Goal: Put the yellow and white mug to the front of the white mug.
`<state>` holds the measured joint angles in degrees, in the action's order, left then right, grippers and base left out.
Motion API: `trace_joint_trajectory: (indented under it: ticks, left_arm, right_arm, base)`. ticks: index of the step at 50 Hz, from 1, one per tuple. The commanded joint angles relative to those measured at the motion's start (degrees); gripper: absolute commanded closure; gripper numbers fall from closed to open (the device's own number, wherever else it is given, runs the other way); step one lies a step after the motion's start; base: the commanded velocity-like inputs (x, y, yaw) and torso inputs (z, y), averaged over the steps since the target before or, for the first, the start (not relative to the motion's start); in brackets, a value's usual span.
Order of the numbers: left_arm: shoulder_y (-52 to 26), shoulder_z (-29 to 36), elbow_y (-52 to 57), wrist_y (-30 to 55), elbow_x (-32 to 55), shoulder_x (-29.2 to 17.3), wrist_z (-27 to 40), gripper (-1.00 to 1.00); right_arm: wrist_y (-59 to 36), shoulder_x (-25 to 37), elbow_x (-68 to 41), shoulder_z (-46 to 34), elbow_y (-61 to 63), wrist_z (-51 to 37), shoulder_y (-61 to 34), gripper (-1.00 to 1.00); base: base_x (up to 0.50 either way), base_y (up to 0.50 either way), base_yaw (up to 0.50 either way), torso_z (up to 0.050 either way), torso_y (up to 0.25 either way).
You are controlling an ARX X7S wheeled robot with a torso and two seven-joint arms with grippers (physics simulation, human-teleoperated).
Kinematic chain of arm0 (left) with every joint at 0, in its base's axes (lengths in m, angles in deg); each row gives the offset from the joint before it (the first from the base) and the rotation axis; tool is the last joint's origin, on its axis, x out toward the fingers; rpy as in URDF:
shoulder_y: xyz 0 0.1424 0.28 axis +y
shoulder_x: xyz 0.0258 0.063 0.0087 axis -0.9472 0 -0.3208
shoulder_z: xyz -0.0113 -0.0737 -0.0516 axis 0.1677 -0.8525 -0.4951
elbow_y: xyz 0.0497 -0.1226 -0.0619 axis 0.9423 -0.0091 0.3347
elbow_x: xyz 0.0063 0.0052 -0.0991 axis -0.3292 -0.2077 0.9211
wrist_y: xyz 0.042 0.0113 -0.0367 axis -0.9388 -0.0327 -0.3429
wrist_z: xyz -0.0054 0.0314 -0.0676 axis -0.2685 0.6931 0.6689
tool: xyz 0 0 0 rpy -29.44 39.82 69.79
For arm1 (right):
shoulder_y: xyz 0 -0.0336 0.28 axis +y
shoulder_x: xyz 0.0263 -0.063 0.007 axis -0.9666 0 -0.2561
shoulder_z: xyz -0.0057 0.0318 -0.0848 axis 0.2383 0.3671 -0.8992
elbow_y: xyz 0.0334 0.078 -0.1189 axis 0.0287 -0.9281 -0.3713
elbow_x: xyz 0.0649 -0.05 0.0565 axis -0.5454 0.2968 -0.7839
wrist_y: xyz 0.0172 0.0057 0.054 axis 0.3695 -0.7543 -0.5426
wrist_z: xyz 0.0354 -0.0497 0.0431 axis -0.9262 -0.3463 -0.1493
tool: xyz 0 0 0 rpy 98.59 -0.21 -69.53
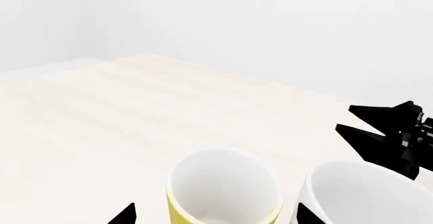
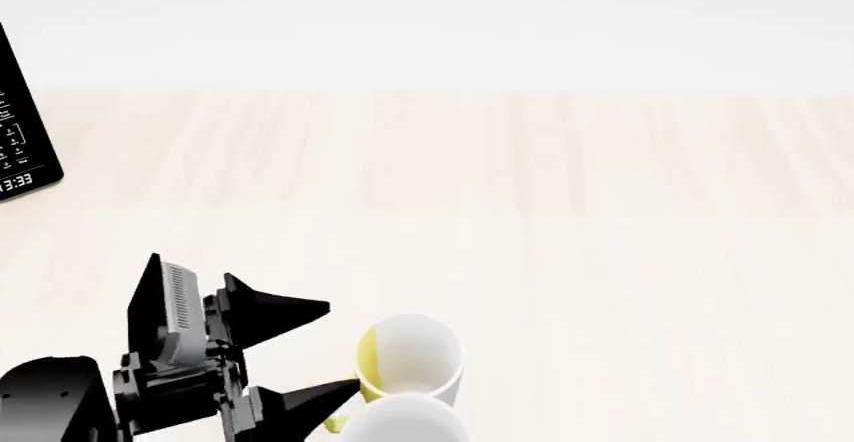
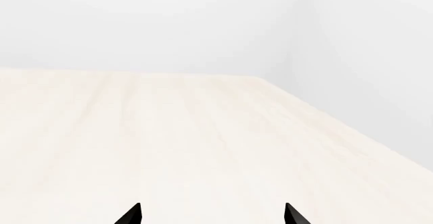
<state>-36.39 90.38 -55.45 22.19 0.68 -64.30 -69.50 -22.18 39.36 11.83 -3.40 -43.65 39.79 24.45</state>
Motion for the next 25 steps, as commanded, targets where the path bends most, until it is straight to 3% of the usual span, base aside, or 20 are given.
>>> trace_joint_trajectory:
  ticks: [1,10,16,25]
  left_arm:
    - [-0.9,-5.2,0.0,0.3,2.1,-0.9,-5.5,-1.0]
    - [-1.5,-10.1,2.0,3.0,5.7,-1.9,-8.5,-1.0]
    - [11.3,-12.0,34.3,19.8,9.6,-1.5,-4.8,-1.0]
    - [18.1,-15.0,49.0,23.7,10.4,-1.2,3.3,-1.0]
  right_arm:
    - [0.4,0.2,-0.6,0.3,0.6,-0.2,0.5,-1.0]
    - [0.2,0.5,-0.9,0.4,1.6,-0.4,0.8,-1.0]
    - [-0.2,1.1,-1.5,1.4,5.7,-1.4,2.8,-1.0]
    - [-0.6,1.9,-1.9,2.5,11.5,-2.5,5.6,-1.0]
  base:
    - [0.0,0.0,0.0,0.0,0.0]
    - [0.0,0.0,0.0,0.0,0.0]
    - [0.0,0.0,0.0,0.0,0.0]
    - [0.0,0.0,0.0,0.0,0.0]
